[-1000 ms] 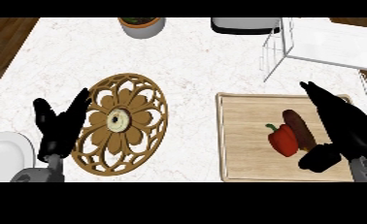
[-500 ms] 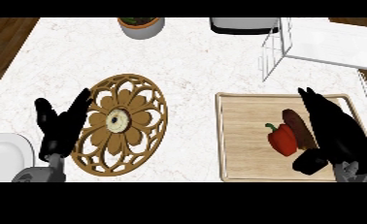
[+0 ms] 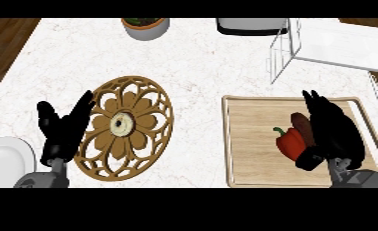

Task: Pick the sweet potato from the tray and place it in the tiered shelf

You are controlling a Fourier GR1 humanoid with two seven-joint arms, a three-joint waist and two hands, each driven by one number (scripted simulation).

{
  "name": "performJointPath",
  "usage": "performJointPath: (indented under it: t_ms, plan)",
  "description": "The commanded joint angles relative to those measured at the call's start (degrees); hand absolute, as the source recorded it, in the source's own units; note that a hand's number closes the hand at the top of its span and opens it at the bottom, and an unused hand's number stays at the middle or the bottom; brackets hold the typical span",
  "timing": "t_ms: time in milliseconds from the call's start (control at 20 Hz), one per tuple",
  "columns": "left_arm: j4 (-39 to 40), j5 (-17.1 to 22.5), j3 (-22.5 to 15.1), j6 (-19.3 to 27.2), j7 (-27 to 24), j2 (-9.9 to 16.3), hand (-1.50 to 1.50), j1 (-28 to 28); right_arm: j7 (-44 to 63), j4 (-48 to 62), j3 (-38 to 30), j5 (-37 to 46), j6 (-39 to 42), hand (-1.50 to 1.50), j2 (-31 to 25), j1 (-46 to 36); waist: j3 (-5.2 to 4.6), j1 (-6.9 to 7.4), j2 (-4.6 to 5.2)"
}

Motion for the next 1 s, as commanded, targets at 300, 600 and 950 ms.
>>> performJointPath:
  t_ms: [300, 600, 950]
  plan:
    - [-1.4, -2.0, 0.2, 0.3, 3.6, -1.8, 0.00, 0.3, -6.5, 7.3, -3.4, 7.7, -5.7, -1.50, 1.7, 1.3, -0.43, -0.08, 0.31]
    - [-1.4, -1.2, 1.7, -2.3, 3.3, -1.8, 0.00, 1.5, -10.7, 12.6, -4.7, 8.8, -7.7, -1.50, 5.8, -1.8, -0.44, 0.04, 0.33]
    - [4.5, -1.7, 3.6, -3.2, 1.5, -2.2, 0.00, -2.1, -19.3, 21.4, -6.9, 8.9, -9.1, -1.50, 5.4, -2.9, -0.45, -0.09, 0.46]
